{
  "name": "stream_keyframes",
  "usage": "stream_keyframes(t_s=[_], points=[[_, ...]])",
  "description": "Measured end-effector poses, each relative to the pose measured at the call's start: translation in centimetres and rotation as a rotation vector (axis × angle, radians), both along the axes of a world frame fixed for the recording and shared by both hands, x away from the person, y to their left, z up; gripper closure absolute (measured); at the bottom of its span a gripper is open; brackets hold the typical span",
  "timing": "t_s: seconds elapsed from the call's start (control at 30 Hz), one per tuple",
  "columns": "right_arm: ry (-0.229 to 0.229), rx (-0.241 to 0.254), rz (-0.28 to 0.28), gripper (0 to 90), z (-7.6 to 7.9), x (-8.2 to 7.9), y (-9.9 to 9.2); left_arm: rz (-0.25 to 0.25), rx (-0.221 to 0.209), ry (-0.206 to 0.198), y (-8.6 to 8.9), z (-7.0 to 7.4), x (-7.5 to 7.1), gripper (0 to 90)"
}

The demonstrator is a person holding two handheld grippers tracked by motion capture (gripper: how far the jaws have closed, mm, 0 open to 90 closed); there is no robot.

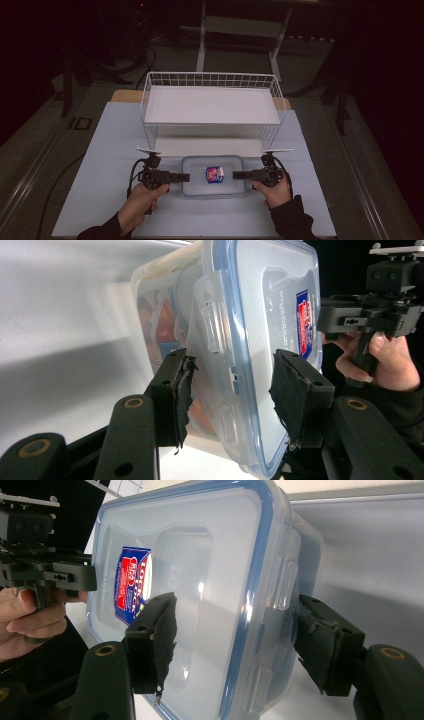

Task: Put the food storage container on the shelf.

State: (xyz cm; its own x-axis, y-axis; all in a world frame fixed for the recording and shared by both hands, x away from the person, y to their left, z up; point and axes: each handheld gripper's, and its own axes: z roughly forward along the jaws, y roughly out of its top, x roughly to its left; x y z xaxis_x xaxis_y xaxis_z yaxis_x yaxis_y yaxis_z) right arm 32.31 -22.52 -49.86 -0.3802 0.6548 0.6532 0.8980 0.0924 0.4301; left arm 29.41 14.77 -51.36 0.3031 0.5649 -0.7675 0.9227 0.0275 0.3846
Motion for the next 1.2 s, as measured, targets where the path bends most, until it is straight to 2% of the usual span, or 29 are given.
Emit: stream_keyframes(t_s=[0.13, 0.27, 0.43, 0.57, 0.7, 0.87, 0.97, 1.1, 1.2], points=[[-0.025, -0.008, 0.009, 35.8, 0.2, -0.3, 0.0, 0.007, 0.019, -0.024, -0.2, 0.3, -0.5, 50.5], [-0.053, -0.009, 0.014, 36.0, 0.3, -0.7, 0.0, 0.033, 0.042, -0.065, -0.5, 0.6, -1.4, 50.1], [-0.081, -0.016, 0.017, 36.3, 0.6, -1.0, 0.1, 0.027, 0.091, -0.101, -1.0, 1.3, -2.1, 50.4], [-0.087, -0.021, 0.020, 36.1, 0.9, -1.1, -0.1, 0.024, 0.104, -0.135, -1.3, 1.8, -2.2, 51.8], [-0.100, -0.026, 0.012, 35.8, 1.2, -1.1, -0.4, 0.015, 0.095, -0.135, -1.5, 1.9, -1.9, 52.0], [-0.126, -0.015, -0.011, 35.8, 2.2, -0.8, -0.4, 0.031, 0.055, -0.172, -1.1, 2.8, -0.9, 52.7], [-0.163, -0.016, -0.023, 35.7, 3.0, -0.2, -0.3, 0.046, 0.042, -0.212, -1.1, 3.4, -0.3, 52.8], [-0.210, -0.010, -0.046, 35.7, 3.7, 0.4, -0.2, 0.072, 0.052, -0.288, -1.2, 4.1, 0.9, 52.1], [-0.223, 0.001, -0.067, 35.5, 3.8, 1.2, -0.3, 0.072, 0.047, -0.297, -1.3, 4.0, 1.7, 52.1]])
